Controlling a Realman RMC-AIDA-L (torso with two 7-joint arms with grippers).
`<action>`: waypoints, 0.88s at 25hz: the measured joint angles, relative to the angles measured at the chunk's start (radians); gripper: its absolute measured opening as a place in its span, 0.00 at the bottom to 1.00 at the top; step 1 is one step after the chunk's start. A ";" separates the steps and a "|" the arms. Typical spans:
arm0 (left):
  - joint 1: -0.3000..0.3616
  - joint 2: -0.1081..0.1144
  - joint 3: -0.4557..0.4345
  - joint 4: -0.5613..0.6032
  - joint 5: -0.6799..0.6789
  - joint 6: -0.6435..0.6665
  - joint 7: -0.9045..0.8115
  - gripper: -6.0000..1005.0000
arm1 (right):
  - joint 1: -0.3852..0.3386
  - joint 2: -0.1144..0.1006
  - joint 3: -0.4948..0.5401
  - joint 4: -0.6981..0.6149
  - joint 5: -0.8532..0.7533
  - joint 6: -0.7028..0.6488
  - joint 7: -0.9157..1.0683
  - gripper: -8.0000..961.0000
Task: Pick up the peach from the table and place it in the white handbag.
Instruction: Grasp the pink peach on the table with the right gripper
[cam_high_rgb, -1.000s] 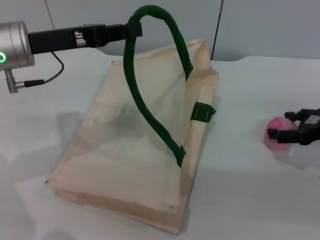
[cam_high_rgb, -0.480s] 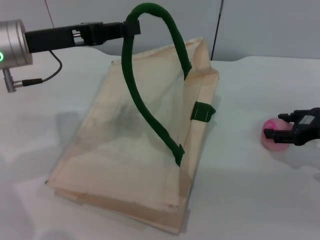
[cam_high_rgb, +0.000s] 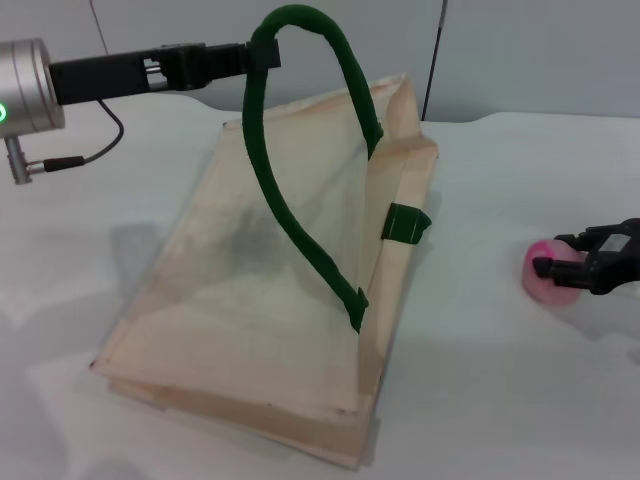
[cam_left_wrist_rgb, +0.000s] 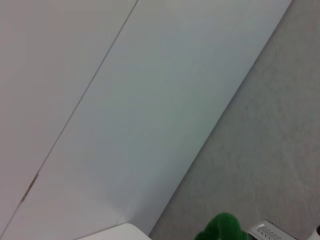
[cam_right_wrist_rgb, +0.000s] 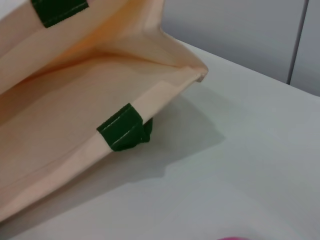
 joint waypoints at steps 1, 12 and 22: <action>0.000 0.000 0.000 0.000 0.000 0.000 0.000 0.12 | 0.000 0.000 -0.001 0.000 0.000 0.001 0.000 0.54; 0.001 0.001 0.000 0.000 0.000 0.000 0.000 0.12 | -0.009 0.022 -0.001 -0.055 -0.047 0.020 0.000 0.44; 0.002 0.003 0.000 0.000 0.000 0.000 -0.002 0.12 | -0.014 0.028 0.003 -0.069 -0.046 0.021 0.000 0.40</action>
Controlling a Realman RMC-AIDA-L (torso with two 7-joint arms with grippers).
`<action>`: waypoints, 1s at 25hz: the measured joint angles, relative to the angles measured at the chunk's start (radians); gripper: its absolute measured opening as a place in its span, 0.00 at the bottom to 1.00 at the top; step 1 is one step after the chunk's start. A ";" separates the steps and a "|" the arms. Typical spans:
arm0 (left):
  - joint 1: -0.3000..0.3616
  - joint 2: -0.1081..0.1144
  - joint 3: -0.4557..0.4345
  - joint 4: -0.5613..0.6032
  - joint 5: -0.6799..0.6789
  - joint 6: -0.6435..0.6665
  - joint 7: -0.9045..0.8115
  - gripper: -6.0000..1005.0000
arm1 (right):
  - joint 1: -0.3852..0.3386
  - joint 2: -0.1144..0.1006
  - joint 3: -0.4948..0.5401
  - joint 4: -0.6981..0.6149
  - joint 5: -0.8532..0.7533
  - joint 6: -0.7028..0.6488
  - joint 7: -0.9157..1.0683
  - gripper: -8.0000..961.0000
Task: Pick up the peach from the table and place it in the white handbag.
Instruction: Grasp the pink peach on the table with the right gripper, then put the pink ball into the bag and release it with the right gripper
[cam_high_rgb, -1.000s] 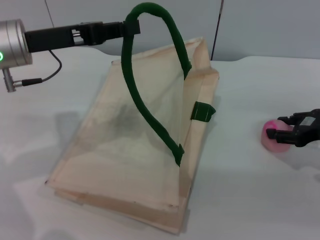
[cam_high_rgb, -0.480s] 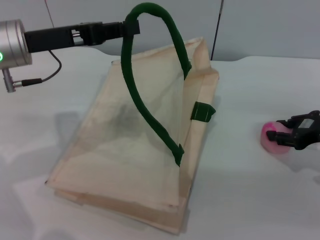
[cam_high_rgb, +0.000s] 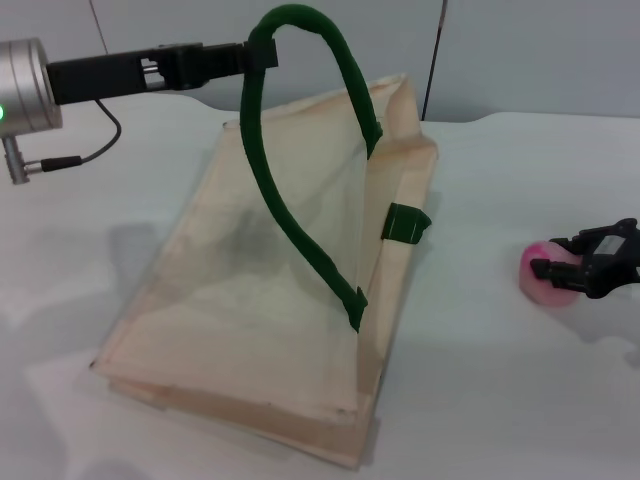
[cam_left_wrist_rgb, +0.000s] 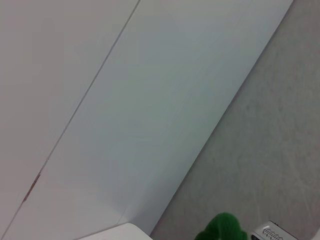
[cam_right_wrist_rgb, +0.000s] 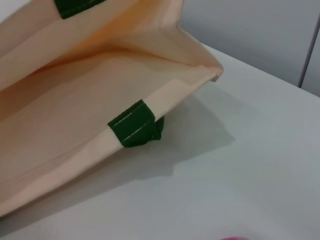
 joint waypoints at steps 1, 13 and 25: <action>0.000 0.000 0.000 0.000 0.000 0.000 -0.001 0.12 | 0.000 0.000 0.002 0.000 0.000 0.000 0.000 0.40; 0.000 0.000 0.000 0.000 0.000 0.000 -0.004 0.12 | -0.012 0.014 0.074 -0.083 0.002 0.081 -0.010 0.37; -0.024 0.000 0.000 0.005 -0.024 0.010 -0.006 0.12 | 0.081 0.027 -0.005 -0.065 0.164 0.171 -0.099 0.35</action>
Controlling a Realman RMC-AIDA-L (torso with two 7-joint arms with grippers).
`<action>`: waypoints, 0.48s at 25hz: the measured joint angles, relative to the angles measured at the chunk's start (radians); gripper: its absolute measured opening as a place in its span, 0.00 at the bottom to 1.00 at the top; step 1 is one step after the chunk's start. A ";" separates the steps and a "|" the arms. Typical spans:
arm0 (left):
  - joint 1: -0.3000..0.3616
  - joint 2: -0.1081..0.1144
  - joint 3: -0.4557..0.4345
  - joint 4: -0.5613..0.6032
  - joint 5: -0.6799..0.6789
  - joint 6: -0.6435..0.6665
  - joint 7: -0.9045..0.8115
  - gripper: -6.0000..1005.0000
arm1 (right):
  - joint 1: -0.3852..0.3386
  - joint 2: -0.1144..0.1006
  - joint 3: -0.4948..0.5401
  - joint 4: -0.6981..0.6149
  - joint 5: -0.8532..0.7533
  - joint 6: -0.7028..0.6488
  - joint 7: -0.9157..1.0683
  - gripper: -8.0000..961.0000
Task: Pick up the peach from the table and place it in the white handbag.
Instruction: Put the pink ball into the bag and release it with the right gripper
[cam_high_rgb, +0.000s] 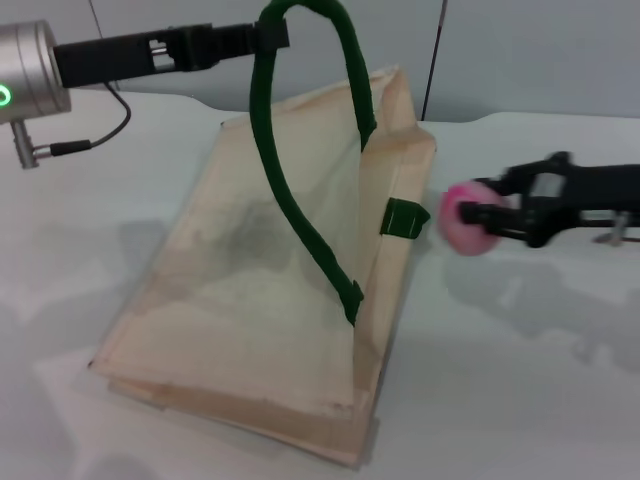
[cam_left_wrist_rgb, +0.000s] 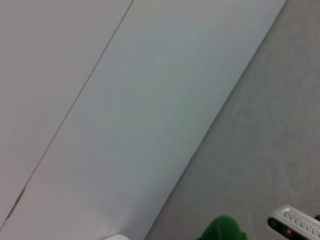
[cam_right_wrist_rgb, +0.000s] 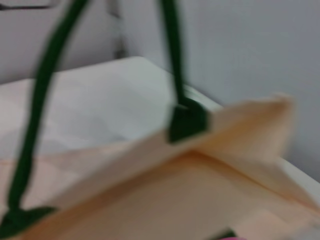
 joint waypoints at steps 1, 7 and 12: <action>-0.002 0.000 0.000 0.001 -0.003 0.002 0.000 0.12 | 0.012 0.000 -0.016 0.014 0.012 0.000 -0.008 0.35; -0.011 0.000 0.000 -0.003 -0.026 0.019 -0.001 0.13 | 0.093 0.000 -0.137 0.088 0.082 0.000 -0.038 0.34; -0.022 0.001 0.000 -0.002 -0.035 0.025 -0.002 0.13 | 0.147 0.002 -0.225 0.144 0.149 -0.013 -0.069 0.34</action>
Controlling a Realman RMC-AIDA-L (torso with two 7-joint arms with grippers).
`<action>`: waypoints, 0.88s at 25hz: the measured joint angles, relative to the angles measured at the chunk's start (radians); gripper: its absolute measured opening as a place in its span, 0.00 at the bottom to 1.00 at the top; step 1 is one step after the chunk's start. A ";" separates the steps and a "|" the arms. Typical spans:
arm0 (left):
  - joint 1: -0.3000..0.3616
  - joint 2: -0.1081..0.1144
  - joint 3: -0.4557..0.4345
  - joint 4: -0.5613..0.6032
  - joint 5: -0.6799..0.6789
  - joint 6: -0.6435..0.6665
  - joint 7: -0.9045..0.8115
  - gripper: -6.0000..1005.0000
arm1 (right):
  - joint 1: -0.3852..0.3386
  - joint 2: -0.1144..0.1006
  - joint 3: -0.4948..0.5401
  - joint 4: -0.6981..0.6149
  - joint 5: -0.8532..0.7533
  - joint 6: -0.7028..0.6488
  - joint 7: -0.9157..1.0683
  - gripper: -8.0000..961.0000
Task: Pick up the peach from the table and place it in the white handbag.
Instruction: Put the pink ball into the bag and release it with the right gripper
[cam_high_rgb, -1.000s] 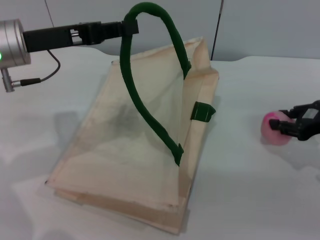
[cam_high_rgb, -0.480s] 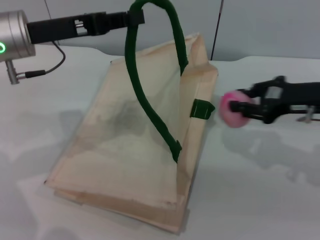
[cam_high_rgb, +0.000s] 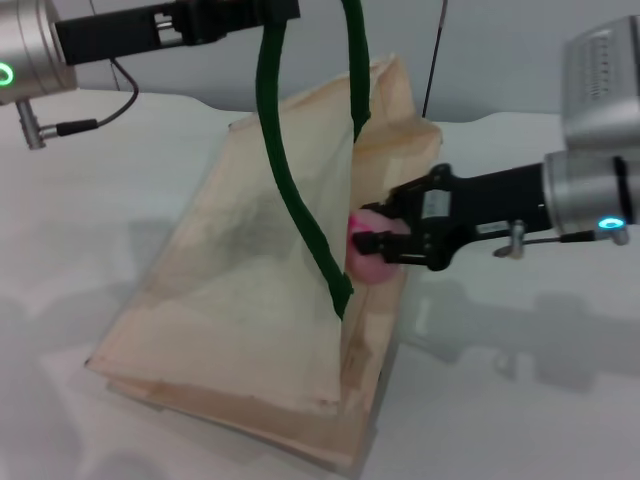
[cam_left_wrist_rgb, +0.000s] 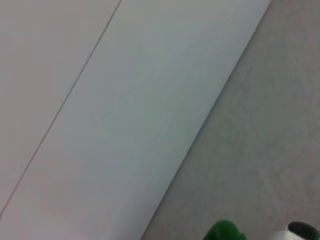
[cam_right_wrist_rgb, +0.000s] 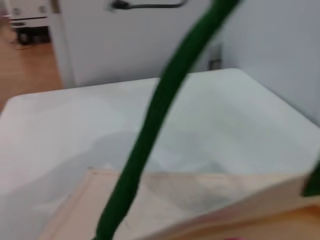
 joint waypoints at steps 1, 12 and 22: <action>-0.002 0.000 0.000 0.001 -0.004 0.000 -0.001 0.13 | 0.016 0.000 -0.008 0.019 0.005 -0.007 -0.005 0.34; -0.027 0.002 0.000 0.003 -0.072 0.018 -0.022 0.13 | 0.112 0.011 -0.097 0.149 0.037 -0.171 -0.030 0.33; -0.001 0.002 0.000 -0.002 -0.103 0.019 -0.027 0.13 | 0.108 0.011 -0.143 0.145 0.098 -0.199 -0.029 0.33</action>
